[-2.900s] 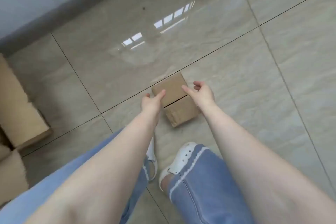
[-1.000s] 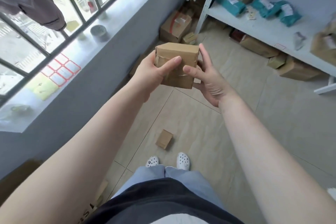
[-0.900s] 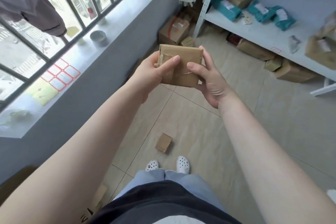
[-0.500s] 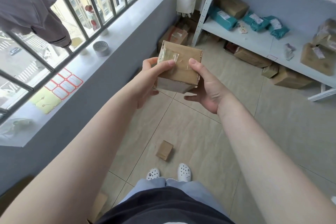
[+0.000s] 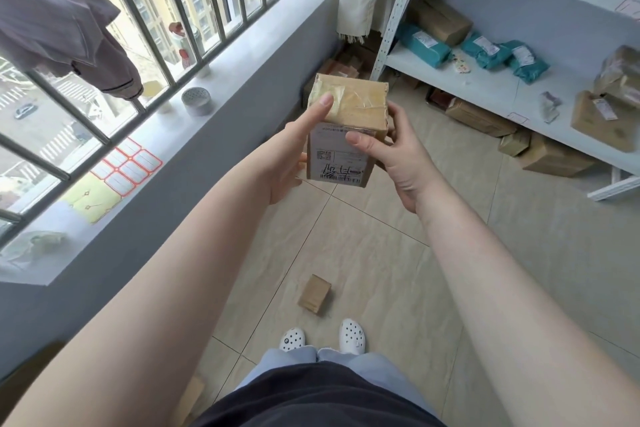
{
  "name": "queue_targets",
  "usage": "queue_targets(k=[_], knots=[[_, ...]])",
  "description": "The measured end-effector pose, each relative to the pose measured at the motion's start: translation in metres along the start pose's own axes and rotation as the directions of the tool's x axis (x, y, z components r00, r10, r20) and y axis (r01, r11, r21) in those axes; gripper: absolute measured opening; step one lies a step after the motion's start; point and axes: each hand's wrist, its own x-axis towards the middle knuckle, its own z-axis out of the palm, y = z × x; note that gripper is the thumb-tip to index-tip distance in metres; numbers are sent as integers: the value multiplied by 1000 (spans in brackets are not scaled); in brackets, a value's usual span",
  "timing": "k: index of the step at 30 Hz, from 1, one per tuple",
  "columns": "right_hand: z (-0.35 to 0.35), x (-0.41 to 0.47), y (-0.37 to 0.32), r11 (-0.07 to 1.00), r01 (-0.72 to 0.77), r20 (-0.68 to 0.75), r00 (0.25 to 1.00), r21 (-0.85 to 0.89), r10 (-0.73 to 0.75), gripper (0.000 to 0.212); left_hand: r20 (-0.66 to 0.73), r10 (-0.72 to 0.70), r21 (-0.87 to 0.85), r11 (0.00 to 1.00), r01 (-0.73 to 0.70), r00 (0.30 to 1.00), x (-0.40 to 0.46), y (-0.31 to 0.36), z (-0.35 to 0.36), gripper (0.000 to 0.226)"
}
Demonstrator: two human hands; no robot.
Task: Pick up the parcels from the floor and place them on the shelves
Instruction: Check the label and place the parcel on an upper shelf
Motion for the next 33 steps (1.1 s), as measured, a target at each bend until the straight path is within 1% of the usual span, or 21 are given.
queue_targets(k=[2,4,5,7,9,11,13,15,16,17,19,20,21,23,25,26,27,29,30,31,33], knots=[[-1,-2,-4,999,-32,-38,999,29,33,84,12,63,27,998,-63,998,-2,-1,3,106],[-1,-5,-6,996,-50,-56,997,68,54,68,-29,108,62,992,-106,994,-2,-2,6,110],[-1,-6,-7,996,-60,-63,996,71,64,64,-56,130,75,989,-126,990,-1,-4,7,111],[-1,-9,-8,995,-84,-63,994,47,87,63,-115,186,75,981,-178,976,0,-7,8,112],[1,-11,-9,992,-120,-50,991,26,121,64,-176,241,67,970,-233,954,0,-10,10,105],[3,-13,-11,988,-153,-45,987,16,153,62,-227,280,40,960,-279,933,-4,-9,14,91],[3,-15,-9,985,-172,-41,984,13,172,58,-263,276,32,960,-277,924,-4,-10,16,78],[1,-16,-9,987,-162,-36,986,18,162,57,-282,258,48,966,-255,924,-4,-10,16,73],[-1,-16,-9,990,-144,-38,989,15,144,61,-285,256,68,967,-246,924,-4,-10,14,72],[-4,-15,-8,993,-121,-40,992,-7,120,71,-285,257,90,966,-242,923,-4,-11,12,70],[-8,-12,-8,993,-90,-16,996,-74,89,98,-270,266,138,962,-236,925,-4,-10,8,69],[-10,-12,-9,990,-85,6,996,-110,86,104,-261,274,162,958,-238,926,-4,-9,6,72],[-11,-12,-11,987,-76,31,996,-141,81,103,-256,282,183,953,-240,925,-4,-9,3,75],[-10,-12,-14,982,-56,57,996,-179,67,83,-245,290,214,947,-240,925,-4,-8,1,75],[-8,-14,-15,989,-50,16,998,-141,53,69,-255,292,250,941,-229,922,-4,-8,2,76],[-5,-15,-15,993,-58,-24,998,-101,55,65,-292,300,286,934,-216,908,-4,-8,5,81],[-3,-16,-14,996,-68,-69,996,-56,64,61,-354,317,341,920,-194,880,-3,-9,8,87],[3,-18,-11,996,-89,-160,983,20,91,59,-507,366,448,885,-124,780,-1,-14,16,99],[7,-19,-9,993,-101,-199,974,62,111,61,-565,381,457,883,-107,731,-1,-16,21,106],[9,-19,-8,988,-108,-231,964,107,130,62,-604,375,431,896,-107,704,-2,-19,25,113],[14,-18,-6,972,-127,-265,948,199,178,64,-653,313,332,937,-111,690,-2,-24,31,123]])
